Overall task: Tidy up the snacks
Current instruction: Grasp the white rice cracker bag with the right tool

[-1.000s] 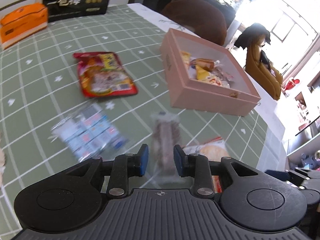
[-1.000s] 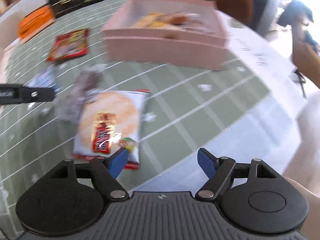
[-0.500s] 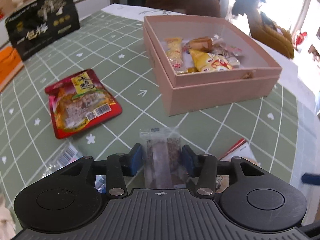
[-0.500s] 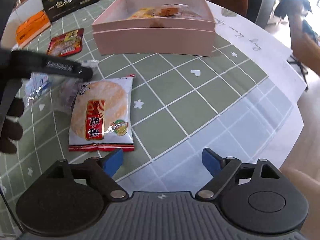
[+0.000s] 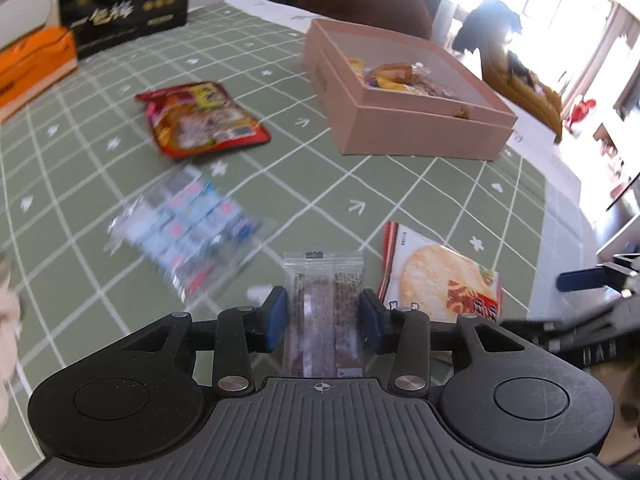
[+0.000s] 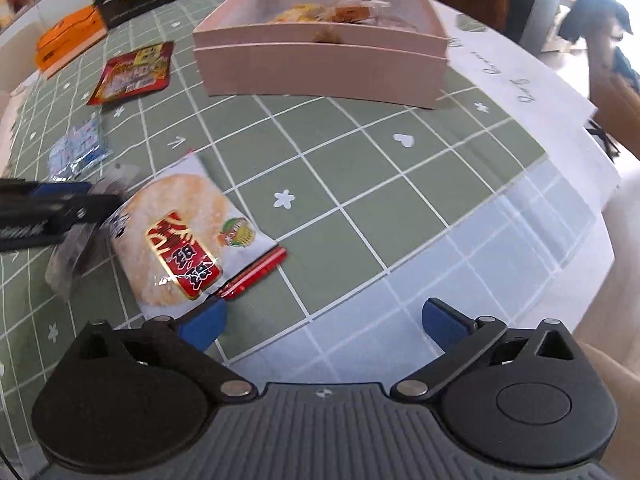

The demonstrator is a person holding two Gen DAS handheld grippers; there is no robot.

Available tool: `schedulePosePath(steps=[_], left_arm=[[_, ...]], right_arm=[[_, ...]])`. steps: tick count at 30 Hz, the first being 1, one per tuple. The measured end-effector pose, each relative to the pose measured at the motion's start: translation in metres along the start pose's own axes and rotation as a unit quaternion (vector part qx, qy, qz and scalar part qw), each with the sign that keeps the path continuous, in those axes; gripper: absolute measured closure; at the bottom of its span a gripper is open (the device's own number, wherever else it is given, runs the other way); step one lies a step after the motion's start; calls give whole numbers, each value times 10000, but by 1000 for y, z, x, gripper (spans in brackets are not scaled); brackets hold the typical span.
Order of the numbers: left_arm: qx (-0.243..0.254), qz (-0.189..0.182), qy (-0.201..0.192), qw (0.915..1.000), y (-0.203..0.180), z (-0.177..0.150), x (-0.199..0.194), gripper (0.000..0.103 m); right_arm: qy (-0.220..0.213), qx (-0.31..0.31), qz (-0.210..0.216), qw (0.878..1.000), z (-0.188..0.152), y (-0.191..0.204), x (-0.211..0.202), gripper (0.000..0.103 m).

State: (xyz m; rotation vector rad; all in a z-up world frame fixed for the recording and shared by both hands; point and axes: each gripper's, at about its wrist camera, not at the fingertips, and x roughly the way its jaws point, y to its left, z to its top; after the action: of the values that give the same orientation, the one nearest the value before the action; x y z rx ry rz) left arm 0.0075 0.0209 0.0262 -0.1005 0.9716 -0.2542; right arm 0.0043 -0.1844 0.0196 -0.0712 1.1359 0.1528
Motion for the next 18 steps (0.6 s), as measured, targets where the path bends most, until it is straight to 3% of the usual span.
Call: schedulePosePath(steps=[2, 7, 12, 18], left_arm=[[-203, -106, -20, 9997, 8, -4, -4, 55], [-659, -287, -56, 9974, 22, -4, -8, 54], [-796, -352, -48, 9962, 28, -3, -8, 54], [-474, -172, -24, 9987, 16, -5, -8, 58]], right_arm=[[107, 143, 92, 9998, 6, -5, -5, 10], [-158, -315, 595, 9976, 13, 17, -25, 11], [-198, -1087, 317, 9934, 19, 68, -7, 10], [-285, -581, -65, 9979, 48, 64, 10, 11]])
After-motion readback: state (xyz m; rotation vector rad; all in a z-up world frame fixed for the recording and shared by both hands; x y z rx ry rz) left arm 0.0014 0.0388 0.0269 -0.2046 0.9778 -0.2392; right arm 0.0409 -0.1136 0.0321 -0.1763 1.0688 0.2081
